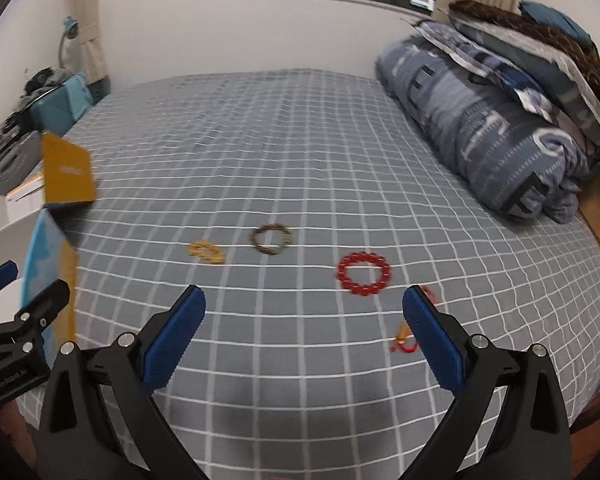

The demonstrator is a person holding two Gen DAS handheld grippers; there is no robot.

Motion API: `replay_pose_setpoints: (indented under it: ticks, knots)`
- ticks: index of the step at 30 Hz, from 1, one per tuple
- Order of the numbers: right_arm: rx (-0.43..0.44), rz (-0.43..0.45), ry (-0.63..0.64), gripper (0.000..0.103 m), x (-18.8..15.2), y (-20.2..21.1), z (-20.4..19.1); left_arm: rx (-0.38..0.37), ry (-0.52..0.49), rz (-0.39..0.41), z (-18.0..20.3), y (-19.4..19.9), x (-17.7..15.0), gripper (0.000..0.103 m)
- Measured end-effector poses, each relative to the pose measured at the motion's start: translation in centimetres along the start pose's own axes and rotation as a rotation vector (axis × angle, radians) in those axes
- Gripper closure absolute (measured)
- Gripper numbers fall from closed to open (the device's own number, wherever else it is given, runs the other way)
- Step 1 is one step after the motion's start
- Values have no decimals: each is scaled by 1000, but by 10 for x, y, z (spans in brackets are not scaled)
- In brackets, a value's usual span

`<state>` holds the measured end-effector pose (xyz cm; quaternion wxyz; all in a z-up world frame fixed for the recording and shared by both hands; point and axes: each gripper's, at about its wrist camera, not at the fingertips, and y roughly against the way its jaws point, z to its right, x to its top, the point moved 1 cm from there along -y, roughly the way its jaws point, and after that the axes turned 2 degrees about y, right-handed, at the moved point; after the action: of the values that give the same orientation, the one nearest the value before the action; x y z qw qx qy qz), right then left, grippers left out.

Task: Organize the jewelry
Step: 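Move both open tools back over the amber and red bead bracelets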

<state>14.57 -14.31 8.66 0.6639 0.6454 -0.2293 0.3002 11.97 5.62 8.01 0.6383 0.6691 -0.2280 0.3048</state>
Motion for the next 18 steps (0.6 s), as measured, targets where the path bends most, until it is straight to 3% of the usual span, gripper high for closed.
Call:
replay_pose_setpoints:
  ticks: [7,18]
  knots:
    - [-25,-65,-40,8,10,-52,42,-26,-17,-60,33,-59,15,6]
    - [-36,-159,-55,8,23,-135,72,-37,-23,-146,60,-151,35,6]
